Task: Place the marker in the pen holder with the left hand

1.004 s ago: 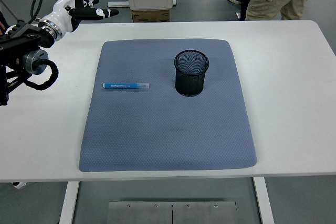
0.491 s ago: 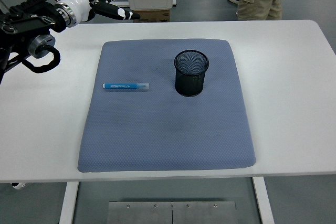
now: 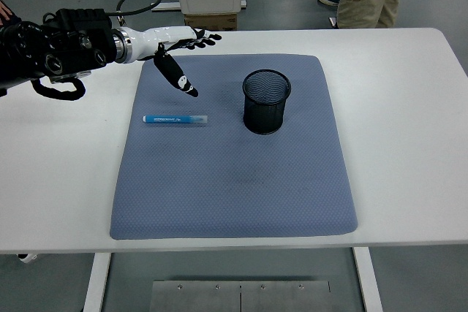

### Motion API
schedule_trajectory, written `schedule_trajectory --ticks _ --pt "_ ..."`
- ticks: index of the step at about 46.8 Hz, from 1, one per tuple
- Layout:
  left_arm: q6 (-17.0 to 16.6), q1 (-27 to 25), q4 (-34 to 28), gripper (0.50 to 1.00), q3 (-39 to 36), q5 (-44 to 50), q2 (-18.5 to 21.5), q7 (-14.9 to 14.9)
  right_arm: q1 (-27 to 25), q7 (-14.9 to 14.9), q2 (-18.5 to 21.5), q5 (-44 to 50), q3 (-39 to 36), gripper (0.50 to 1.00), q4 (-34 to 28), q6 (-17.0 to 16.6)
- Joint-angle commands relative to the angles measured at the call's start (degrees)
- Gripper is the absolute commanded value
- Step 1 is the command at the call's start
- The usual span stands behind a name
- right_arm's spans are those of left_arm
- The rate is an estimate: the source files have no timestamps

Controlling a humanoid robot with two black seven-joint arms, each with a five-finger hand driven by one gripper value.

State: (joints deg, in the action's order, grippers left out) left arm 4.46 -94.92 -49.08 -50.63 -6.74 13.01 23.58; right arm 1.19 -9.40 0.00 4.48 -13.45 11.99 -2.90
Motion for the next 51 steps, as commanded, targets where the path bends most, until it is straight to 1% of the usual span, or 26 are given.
schedule_trajectory --ticks 1,7,11,16,20,23,30,34,46,51 --pt "0.64 -0.87 -0.31 1.000 -0.44 0.05 -0.18 0.24 -0.05 -0.01 0.00 0.00 0.00 1.000 0.05 0.00" --pt "5.55 -2.81 -0.49 1.000 -3.42 -0.03 -0.88 0.15 0.04 -0.01 0.00 0.00 0.00 1.000 -0.04 0.00" --pt "7.84 -4.21 -0.49 1.000 -7.81 -0.12 -3.77 -0.29 0.04 -0.01 0.00 0.00 0.00 1.000 -0.04 0.00" --pt "7.94 -5.01 -0.49 1.000 -14.14 -0.73 -7.38 -0.46 -0.05 -0.09 0.00 0.00 0.00 1.000 -0.04 0.00" --pt "7.94 -6.15 -0.58 1.000 -16.87 -0.74 -8.35 -0.64 -0.05 -0.01 0.00 0.00 0.00 1.000 -0.04 0.00" --pt "7.94 -6.85 -0.76 1.000 -18.19 -0.82 -8.44 -1.52 -0.05 -0.01 0.00 0.00 0.00 1.000 -0.04 0.00" --pt "7.41 -6.77 -0.67 1.000 -18.19 -5.91 -8.09 -3.89 0.04 -0.01 0.00 0.00 0.00 1.000 -0.04 0.00" --pt "7.41 -6.24 -0.67 1.000 -17.84 -7.77 -7.91 -3.98 -0.05 -0.09 0.00 0.00 0.00 1.000 -0.04 0.00" --pt "7.41 -5.89 -0.32 1.000 -17.49 -8.29 -8.00 -4.33 -0.05 -0.01 0.00 0.00 0.00 1.000 -0.04 0.00" --pt "7.06 -3.87 0.12 1.000 -17.49 -9.61 -8.26 -4.33 0.04 -0.01 0.00 0.00 0.00 1.000 -0.04 0.00"
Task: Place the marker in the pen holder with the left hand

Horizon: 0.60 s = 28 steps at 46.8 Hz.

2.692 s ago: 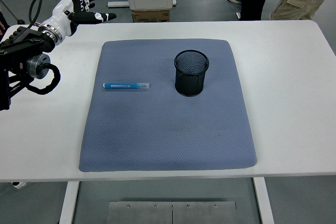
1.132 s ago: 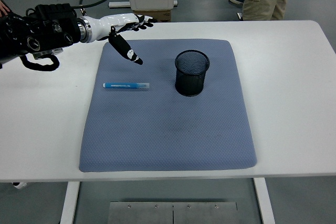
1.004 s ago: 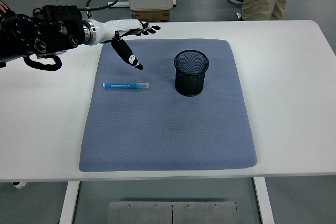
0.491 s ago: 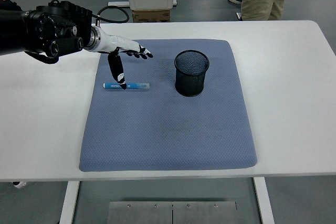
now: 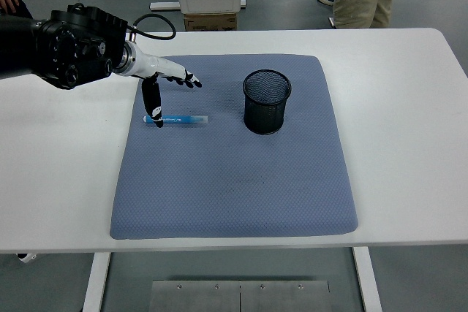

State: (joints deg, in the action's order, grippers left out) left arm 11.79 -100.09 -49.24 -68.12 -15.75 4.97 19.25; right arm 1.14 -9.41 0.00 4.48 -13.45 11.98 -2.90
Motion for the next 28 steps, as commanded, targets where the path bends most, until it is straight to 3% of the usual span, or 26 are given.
schedule_trajectory --ticks 1,8,28 --pt "-0.45 1.82 0.45 1.000 0.00 -0.77 -0.31 -0.09 0.09 0.01 0.00 0.00 0.00 1.000 -0.03 0.00" --pt "-0.80 3.68 1.77 1.000 0.00 -1.30 -1.02 -0.09 0.00 0.01 0.00 0.00 0.00 1.000 -0.03 0.00" --pt "-0.27 2.97 3.00 1.000 1.85 -2.09 -3.65 -0.09 0.09 0.01 0.00 0.00 0.00 1.000 -0.03 0.00"
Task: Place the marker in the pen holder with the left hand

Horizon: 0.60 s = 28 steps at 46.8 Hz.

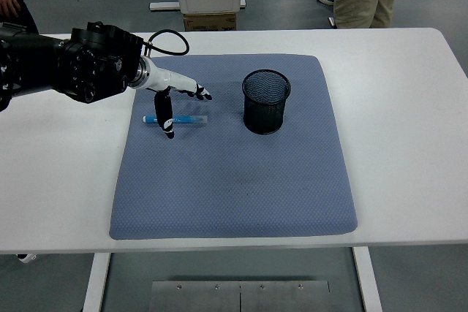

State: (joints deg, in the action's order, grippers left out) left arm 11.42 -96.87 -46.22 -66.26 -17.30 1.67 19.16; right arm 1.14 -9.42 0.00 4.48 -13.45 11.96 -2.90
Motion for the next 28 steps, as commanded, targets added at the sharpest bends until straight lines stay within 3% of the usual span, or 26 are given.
schedule_trajectory --ticks 1,25,28 --pt "0.10 -0.34 -0.01 1.000 -0.01 -0.89 -0.35 0.00 0.09 0.01 0.00 0.00 0.00 1.000 0.08 0.00" --pt "0.36 -1.22 -0.28 1.000 -0.19 -5.47 -0.44 0.00 0.09 0.01 0.00 0.00 0.00 1.000 0.08 0.00" --pt "0.36 -1.04 -0.28 0.965 -0.19 -6.34 -0.44 -0.09 0.00 0.01 0.00 0.00 0.00 1.000 -0.01 0.00"
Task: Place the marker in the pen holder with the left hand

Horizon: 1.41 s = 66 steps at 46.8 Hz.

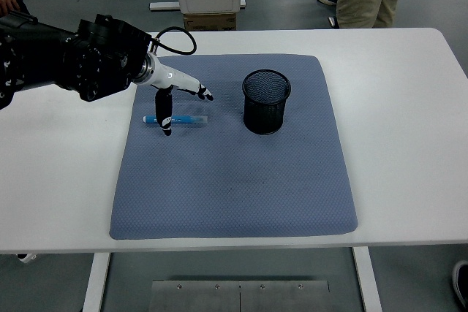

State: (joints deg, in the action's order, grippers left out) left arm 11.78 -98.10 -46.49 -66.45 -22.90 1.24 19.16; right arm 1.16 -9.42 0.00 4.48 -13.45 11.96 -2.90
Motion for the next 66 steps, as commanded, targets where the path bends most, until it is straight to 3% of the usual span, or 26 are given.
schedule_trajectory --ticks 1,3,11,18,27,39,53,66 --pt "0.00 0.28 0.00 0.953 0.00 -0.91 -0.01 -0.09 -0.02 0.02 0.00 0.00 0.00 1.000 -0.01 0.00" --pt "0.00 0.28 -0.09 0.924 0.00 -1.00 -0.09 -0.09 -0.02 0.01 0.00 0.00 0.00 1.000 -0.01 0.00" --pt "0.00 0.45 -0.09 0.912 0.00 -1.00 -0.36 -1.49 0.07 0.02 0.00 0.00 0.00 1.000 -0.01 0.00" --pt "0.00 0.71 -0.09 0.821 0.00 -1.00 -0.44 -1.67 -0.02 0.02 0.00 0.00 0.00 1.000 -0.01 0.00" --pt "-0.09 1.42 -0.01 0.769 0.00 -1.09 -0.62 -2.99 0.07 0.02 0.00 0.00 0.00 1.000 -0.01 0.00" --pt "-0.35 1.86 0.08 0.757 0.00 -1.00 -0.88 -3.69 0.07 0.02 0.00 0.00 0.00 1.000 0.08 0.00" --pt "-0.44 1.77 0.00 0.610 0.00 -1.00 -0.97 -3.87 -0.02 0.02 0.00 0.00 0.00 1.000 0.08 0.00" --pt "-0.44 1.86 -0.09 0.584 0.27 -1.00 -1.24 -5.19 -0.02 0.02 0.00 0.00 0.00 1.000 0.08 0.00"
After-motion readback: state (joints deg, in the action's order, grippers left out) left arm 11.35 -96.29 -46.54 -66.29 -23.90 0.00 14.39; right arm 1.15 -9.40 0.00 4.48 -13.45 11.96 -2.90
